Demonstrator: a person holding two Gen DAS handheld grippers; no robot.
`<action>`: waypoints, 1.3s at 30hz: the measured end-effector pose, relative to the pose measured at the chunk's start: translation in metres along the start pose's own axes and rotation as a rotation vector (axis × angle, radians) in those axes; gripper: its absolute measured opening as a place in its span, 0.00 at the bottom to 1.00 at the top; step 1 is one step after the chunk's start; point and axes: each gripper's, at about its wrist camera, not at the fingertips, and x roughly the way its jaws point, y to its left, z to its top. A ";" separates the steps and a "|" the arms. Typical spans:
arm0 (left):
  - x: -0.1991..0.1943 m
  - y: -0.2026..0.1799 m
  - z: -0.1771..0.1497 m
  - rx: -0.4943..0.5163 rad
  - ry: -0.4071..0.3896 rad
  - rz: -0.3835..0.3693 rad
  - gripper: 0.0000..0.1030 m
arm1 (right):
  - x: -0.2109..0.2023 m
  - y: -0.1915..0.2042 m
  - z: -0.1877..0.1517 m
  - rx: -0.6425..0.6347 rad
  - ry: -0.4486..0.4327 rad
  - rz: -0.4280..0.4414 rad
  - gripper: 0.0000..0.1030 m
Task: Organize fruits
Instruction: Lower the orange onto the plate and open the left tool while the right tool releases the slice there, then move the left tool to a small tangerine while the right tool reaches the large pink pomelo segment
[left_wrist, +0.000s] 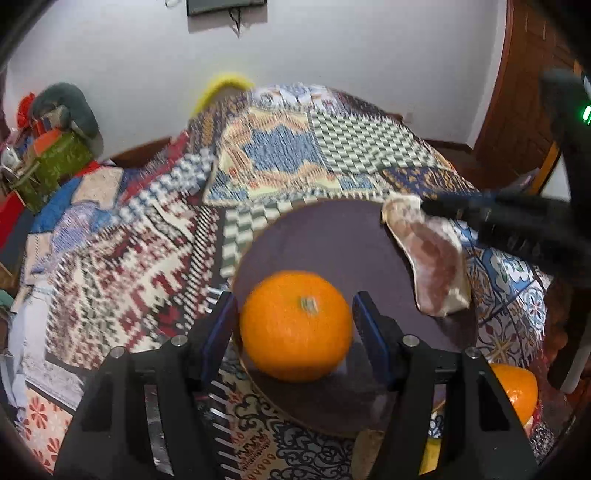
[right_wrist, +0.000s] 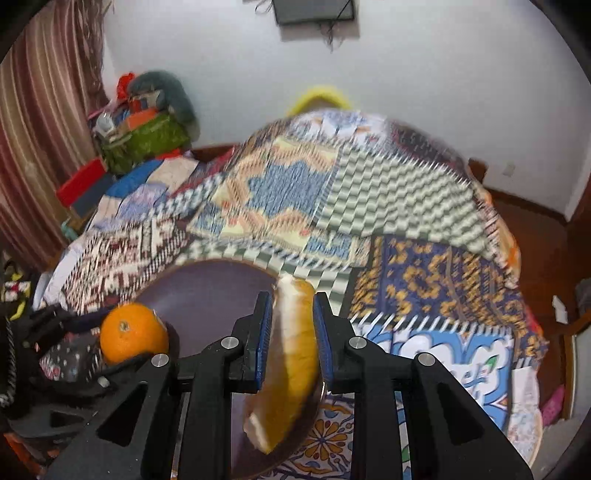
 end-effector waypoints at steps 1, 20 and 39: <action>-0.003 0.000 0.001 -0.001 -0.012 0.004 0.65 | 0.004 0.000 -0.003 -0.006 0.013 -0.008 0.21; -0.078 0.001 -0.002 -0.042 -0.140 -0.018 0.71 | -0.079 0.026 -0.020 -0.031 -0.104 0.049 0.35; -0.141 -0.012 -0.070 -0.043 -0.118 -0.022 0.94 | -0.170 0.063 -0.089 -0.034 -0.219 0.037 0.70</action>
